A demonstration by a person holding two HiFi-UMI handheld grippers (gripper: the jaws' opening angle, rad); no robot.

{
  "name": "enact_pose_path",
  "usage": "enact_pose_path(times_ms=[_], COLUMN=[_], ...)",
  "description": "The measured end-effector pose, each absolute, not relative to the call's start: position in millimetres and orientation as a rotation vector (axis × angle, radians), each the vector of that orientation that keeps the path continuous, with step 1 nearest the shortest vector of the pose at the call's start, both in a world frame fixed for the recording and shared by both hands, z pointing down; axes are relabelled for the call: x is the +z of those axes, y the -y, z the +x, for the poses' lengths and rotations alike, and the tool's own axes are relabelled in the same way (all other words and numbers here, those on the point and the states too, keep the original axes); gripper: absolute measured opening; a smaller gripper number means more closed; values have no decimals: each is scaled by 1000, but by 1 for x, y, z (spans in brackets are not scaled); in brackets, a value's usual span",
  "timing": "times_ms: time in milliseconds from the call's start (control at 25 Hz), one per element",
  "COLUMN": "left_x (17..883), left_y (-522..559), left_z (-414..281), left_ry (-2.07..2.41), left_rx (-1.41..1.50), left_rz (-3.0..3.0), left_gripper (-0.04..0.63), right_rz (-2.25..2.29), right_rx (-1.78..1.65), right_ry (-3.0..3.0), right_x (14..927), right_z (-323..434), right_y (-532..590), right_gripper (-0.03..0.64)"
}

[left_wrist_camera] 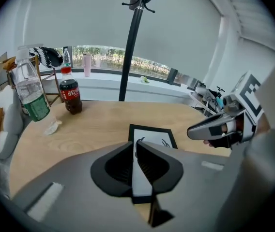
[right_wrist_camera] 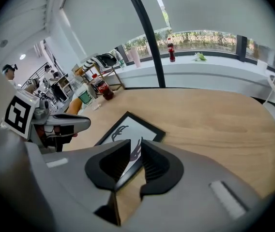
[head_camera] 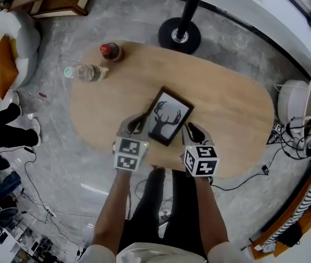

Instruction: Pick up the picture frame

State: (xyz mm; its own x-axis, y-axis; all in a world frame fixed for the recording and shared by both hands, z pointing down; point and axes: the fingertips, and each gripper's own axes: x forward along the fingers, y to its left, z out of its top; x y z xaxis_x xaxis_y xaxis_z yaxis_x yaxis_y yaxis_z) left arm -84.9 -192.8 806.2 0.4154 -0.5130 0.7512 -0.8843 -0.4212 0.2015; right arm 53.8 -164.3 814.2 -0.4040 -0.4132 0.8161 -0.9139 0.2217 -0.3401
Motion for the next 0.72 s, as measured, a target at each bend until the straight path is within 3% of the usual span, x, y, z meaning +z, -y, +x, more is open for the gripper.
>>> enact_pose_path(times_ms=[720], left_x=[860], left_y=[199], left_z=[-82], left_ry=[1112], left_rx=[921], left_rz=[2011], left_gripper=[66], right_rz=[1233], right_rx=[1276], right_ry=[1829], right_x=[869], right_z=[51], right_y=[159], right_gripper=[115])
